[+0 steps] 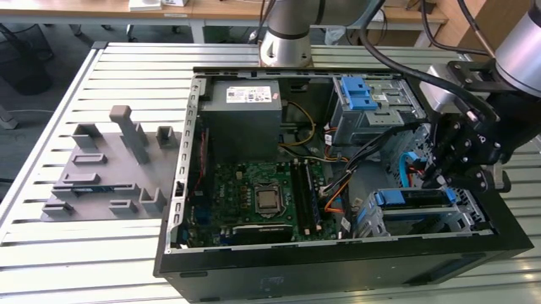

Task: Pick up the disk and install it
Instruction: 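Insert the first disk wire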

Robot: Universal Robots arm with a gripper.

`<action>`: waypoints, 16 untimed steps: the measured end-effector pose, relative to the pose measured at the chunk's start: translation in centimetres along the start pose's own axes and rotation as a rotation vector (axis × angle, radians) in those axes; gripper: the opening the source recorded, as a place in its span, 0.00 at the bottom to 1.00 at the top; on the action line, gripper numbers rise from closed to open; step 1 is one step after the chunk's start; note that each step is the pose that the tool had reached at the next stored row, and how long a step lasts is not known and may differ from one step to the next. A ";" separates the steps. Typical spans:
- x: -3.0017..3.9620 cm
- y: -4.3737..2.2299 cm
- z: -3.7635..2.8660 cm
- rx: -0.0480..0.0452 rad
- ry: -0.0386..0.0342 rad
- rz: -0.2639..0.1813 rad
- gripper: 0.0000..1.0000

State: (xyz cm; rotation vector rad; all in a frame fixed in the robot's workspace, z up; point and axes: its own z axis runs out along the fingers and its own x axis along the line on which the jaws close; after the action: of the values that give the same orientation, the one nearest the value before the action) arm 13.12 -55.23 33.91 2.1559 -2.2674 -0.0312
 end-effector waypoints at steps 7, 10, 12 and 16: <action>0.24 -0.01 0.12 -0.0001 0.0000 0.001 0.16; 0.36 -0.02 0.20 -0.0001 -0.0001 0.001 0.16; 0.43 -0.02 0.23 -0.0005 0.0001 0.001 0.16; 0.48 -0.03 0.32 -0.0009 0.0003 0.001 0.16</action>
State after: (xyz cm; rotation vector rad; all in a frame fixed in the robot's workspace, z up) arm 13.12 -55.71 33.59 2.1544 -2.2676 -0.0320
